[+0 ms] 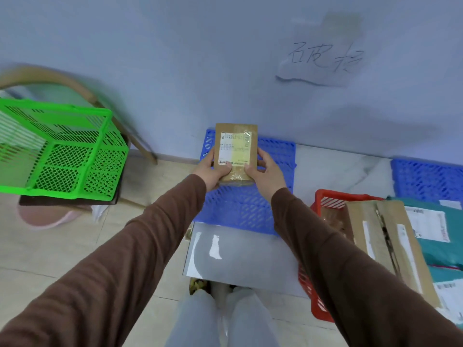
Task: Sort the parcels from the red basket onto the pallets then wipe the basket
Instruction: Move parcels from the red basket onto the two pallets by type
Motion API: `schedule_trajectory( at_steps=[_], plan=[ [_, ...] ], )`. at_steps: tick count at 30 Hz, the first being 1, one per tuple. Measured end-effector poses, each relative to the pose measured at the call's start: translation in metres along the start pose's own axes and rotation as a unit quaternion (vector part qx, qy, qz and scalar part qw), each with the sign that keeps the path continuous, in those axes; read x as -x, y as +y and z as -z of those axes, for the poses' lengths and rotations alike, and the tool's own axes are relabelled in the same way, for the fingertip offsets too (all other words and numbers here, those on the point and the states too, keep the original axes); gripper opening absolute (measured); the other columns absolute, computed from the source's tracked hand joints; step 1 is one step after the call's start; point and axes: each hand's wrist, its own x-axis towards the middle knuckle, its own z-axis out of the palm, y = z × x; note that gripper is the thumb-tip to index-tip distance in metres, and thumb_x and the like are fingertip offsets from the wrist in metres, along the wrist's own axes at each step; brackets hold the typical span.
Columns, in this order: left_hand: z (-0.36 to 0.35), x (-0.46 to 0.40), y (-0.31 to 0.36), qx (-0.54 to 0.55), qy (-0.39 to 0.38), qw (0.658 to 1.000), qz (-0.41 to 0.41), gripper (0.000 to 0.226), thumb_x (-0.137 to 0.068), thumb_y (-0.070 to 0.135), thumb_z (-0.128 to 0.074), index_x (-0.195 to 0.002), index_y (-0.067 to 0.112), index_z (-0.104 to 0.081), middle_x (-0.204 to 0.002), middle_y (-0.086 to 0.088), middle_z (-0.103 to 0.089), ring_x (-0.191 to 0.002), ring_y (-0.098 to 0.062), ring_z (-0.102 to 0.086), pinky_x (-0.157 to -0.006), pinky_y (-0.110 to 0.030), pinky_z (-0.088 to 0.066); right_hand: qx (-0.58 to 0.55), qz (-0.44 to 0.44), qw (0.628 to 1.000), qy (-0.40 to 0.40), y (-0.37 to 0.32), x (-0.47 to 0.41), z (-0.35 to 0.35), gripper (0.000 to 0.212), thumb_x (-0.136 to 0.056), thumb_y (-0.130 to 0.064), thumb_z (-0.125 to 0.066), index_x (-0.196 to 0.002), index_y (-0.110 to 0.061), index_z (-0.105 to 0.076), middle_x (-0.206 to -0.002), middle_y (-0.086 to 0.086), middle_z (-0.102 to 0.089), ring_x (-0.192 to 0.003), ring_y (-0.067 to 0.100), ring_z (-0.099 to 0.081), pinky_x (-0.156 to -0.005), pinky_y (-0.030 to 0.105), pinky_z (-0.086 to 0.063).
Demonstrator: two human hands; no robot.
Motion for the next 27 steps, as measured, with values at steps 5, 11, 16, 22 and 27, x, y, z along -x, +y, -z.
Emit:
schedule_trajectory(
  at_steps=[5,11,16,22,27],
  plan=[
    [0.028,-0.066,-0.029,0.0,0.018,1.0,0.008,0.058,-0.094,0.021,-0.068,-0.145,0.019,-0.039,-0.118,0.001,-0.063,-0.089,-0.011,-0.063,-0.073,-0.022,-0.052,0.011,0.005,1.0,0.008,0.012,-0.052,-0.045,0.047,-0.096,-0.007,-0.06,-0.129,-0.038,-0.049,-0.103,-0.021,-0.062,-0.086,-0.011,-0.059,-0.082,0.017,-0.049],
    [0.047,-0.131,-0.065,-0.016,0.02,0.999,0.025,0.051,-0.093,0.03,-0.068,-0.135,0.013,-0.044,-0.115,-0.004,-0.062,-0.088,-0.015,-0.06,-0.081,-0.03,-0.049,-0.02,-0.042,0.998,0.045,0.05,-0.115,-0.094,0.04,-0.095,-0.011,-0.062,-0.132,-0.024,-0.054,-0.113,-0.01,-0.063,-0.099,0.007,-0.06,-0.092,0.03,-0.053],
    [0.05,-0.169,-0.092,-0.002,0.009,1.0,0.013,0.039,-0.097,0.02,-0.063,-0.134,0.018,-0.05,-0.122,-0.008,-0.066,-0.092,-0.015,-0.062,-0.092,-0.034,-0.052,-0.042,-0.066,0.995,0.056,0.083,-0.152,-0.115,0.042,-0.097,-0.014,-0.063,-0.137,-0.016,-0.05,-0.123,-0.007,-0.059,-0.114,0.013,-0.059,-0.094,0.028,-0.049],
    [0.05,-0.202,-0.105,-0.01,0.018,1.0,-0.01,0.043,-0.1,0.017,-0.059,-0.141,0.013,-0.049,-0.118,-0.003,-0.063,-0.103,-0.02,-0.062,-0.1,-0.036,-0.052,-0.019,-0.057,0.998,0.035,0.104,-0.186,-0.127,0.043,-0.101,-0.016,-0.056,-0.143,-0.018,-0.048,-0.124,-0.011,-0.059,-0.11,0.006,-0.057,-0.08,0.013,-0.043],
    [0.047,-0.214,-0.118,-0.022,0.019,0.999,-0.018,0.044,-0.103,0.019,-0.054,-0.145,0.015,-0.044,-0.122,0.002,-0.059,-0.108,-0.016,-0.058,-0.092,-0.026,-0.047,-0.001,-0.052,0.998,0.026,0.116,-0.201,-0.133,0.044,-0.103,-0.017,-0.05,-0.146,-0.026,-0.047,-0.13,-0.01,-0.062,-0.108,0.003,-0.06,-0.081,0.017,-0.05]
  ],
)
